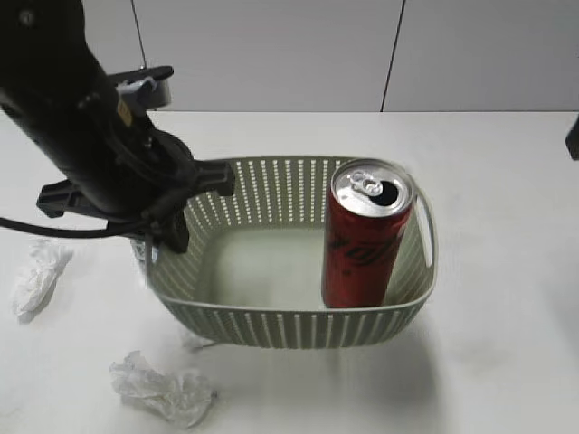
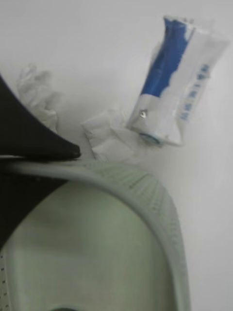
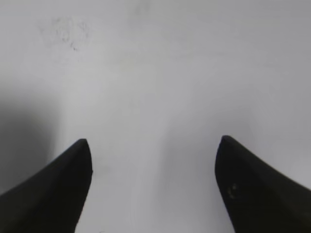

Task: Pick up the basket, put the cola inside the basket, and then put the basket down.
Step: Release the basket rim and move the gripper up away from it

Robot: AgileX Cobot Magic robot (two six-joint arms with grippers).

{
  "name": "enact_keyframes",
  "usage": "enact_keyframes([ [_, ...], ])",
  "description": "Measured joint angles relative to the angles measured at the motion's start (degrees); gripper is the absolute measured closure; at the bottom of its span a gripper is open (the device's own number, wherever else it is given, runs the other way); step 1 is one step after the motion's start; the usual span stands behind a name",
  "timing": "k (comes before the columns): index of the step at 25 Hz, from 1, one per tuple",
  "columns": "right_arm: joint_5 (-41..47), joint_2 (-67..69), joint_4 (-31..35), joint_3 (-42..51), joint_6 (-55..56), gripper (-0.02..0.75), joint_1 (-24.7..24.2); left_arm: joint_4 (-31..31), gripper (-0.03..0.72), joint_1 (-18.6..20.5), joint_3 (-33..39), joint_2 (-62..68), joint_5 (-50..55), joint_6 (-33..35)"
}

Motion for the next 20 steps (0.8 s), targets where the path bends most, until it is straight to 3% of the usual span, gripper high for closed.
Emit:
enact_keyframes([
  [7,-3.46,-14.66,2.63,17.33,-0.11,0.143,-0.62,1.24,0.69,0.0,-9.66,7.56,2.8,-0.12],
  [15,-3.89,-35.69,3.72,28.21,-0.15,0.144,-0.62,1.51,0.69,0.0,-23.48,19.46,3.7,-0.17],
  [20,-3.94,-49.04,2.69,33.14,-0.15,0.144,-0.62,1.13,0.69,0.0,-25.07,24.71,1.59,-0.17],
])
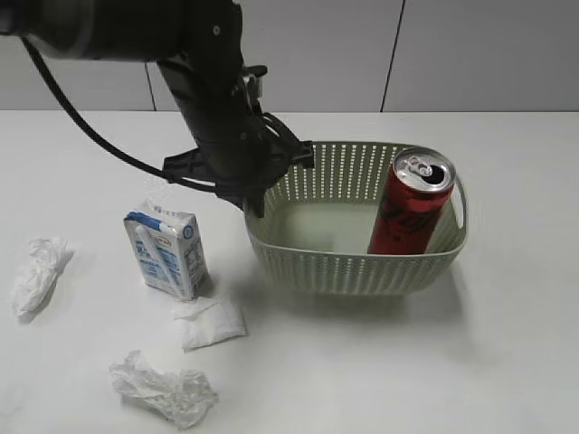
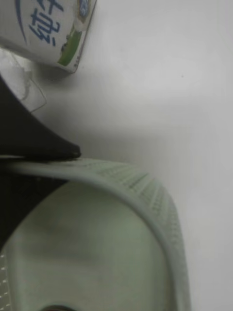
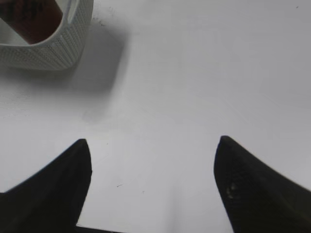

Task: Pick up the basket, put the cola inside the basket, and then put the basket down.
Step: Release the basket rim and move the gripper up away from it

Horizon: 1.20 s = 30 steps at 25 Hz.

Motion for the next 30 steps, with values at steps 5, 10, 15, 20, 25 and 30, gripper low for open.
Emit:
enact_keyframes([
  [5,0.18,-10.83,-1.02,3.46,0.06,0.144,0.0,-2.13,0.689,0.0,-0.04,2.58,-2.44,0.0],
  [10,2.12,-16.84,-1.36,5.46,0.06,0.144,0.0,-4.11,0.526,0.0,-0.12,3.34,-5.84,0.0],
  [15,2.59,-20.36,-2.46,8.41,0.06,0.144,0.0,-4.85,0.12,0.0,-0.23,3.34,-7.83,-0.19],
  [20,2.53,-21.34,-2.53,8.41,0.14,0.145,0.0,-5.14,0.036,1.29,-2.29,2.99,-4.92,3.81],
  [25,2.53,-21.38,-2.53,8.41,0.14,0.145,0.0,-4.71,0.036,4.85,-9.68,0.17,-0.29,9.46],
  [30,2.53,-21.38,-2.59,8.41,0.14,0.145,0.0,-3.64,0.05,13.38,-19.6,-1.62,6.45,13.81],
])
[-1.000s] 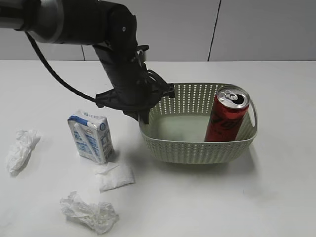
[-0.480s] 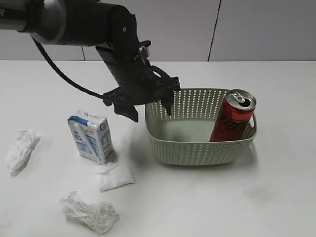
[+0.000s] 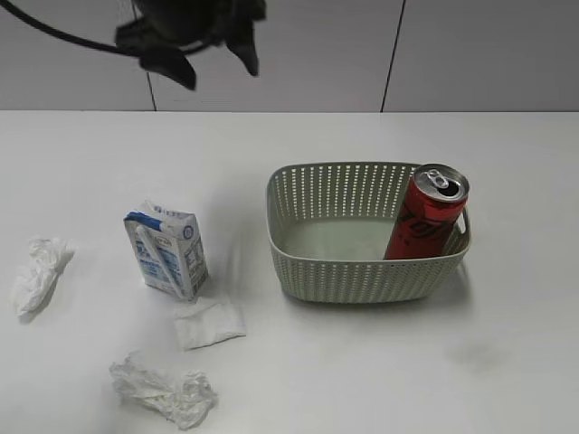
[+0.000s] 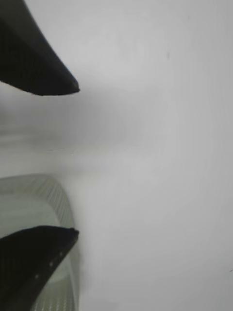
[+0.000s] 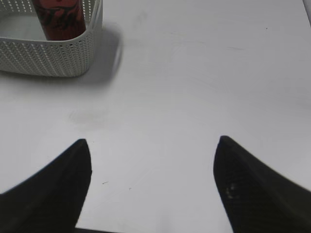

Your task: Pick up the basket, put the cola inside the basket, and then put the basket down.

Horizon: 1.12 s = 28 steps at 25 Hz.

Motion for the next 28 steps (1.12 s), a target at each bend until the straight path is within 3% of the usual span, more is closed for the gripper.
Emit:
enact_keyframes([
  [5,-0.06,0.0,0.0,0.0,0.0,0.144,0.0,4.84,0.064,8.79,-4.82,0.0,9.42,7.33],
  [7,-0.06,0.0,0.0,0.0,0.0,0.144,0.0,9.13,0.075,11.41,-4.67,-0.14,10.4,8.64],
  [11,-0.06,0.0,0.0,0.0,0.0,0.144,0.0,11.27,0.091,15.1,-2.08,-2.36,10.91,10.52],
  [16,-0.06,0.0,0.0,0.0,0.04,0.145,0.0,9.86,0.098,20.26,3.51,-8.05,10.91,13.51],
  [21,-0.06,0.0,0.0,0.0,0.04,0.145,0.0,5.03,0.098,29.0,9.71,-13.81,10.99,15.89],
  [24,-0.06,0.0,0.0,0.0,0.04,0.145,0.0,5.31,0.098,30.1,14.47,-18.55,10.96,17.7],
  [28,-0.06,0.0,0.0,0.0,0.04,0.145,0.0,8.13,0.098,26.84,23.01,-26.8,10.91,19.21],
])
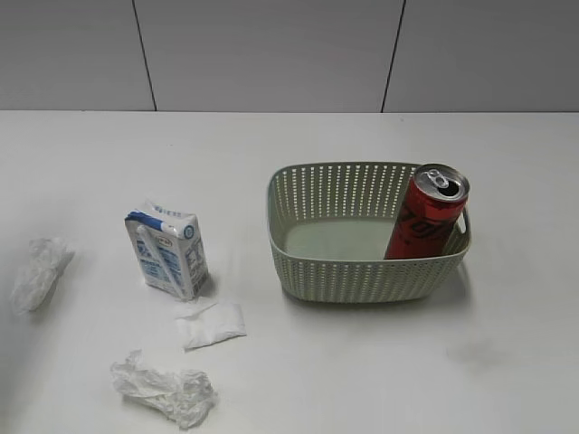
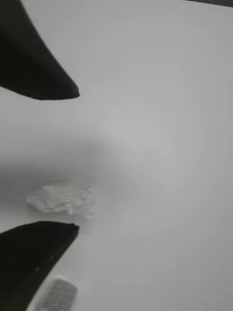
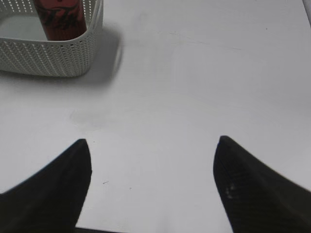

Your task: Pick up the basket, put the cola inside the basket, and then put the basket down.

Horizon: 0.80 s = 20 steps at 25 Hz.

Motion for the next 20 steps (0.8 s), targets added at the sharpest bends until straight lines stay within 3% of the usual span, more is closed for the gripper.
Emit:
enact_keyframes([
  [6,0.0,0.0,0.0,0.0,0.0,0.145,0.0,0.32,0.099,-5.75,19.28,-15.99,-3.23,1.76],
  [14,0.0,0.0,0.0,0.0,0.0,0.146,0.0,1.2,0.099,-5.95,44.99,-35.58,-10.34,1.88],
  [20,0.0,0.0,0.0,0.0,0.0,0.146,0.0,1.07,0.099,-5.95,55.49,-48.71,-10.34,1.49],
])
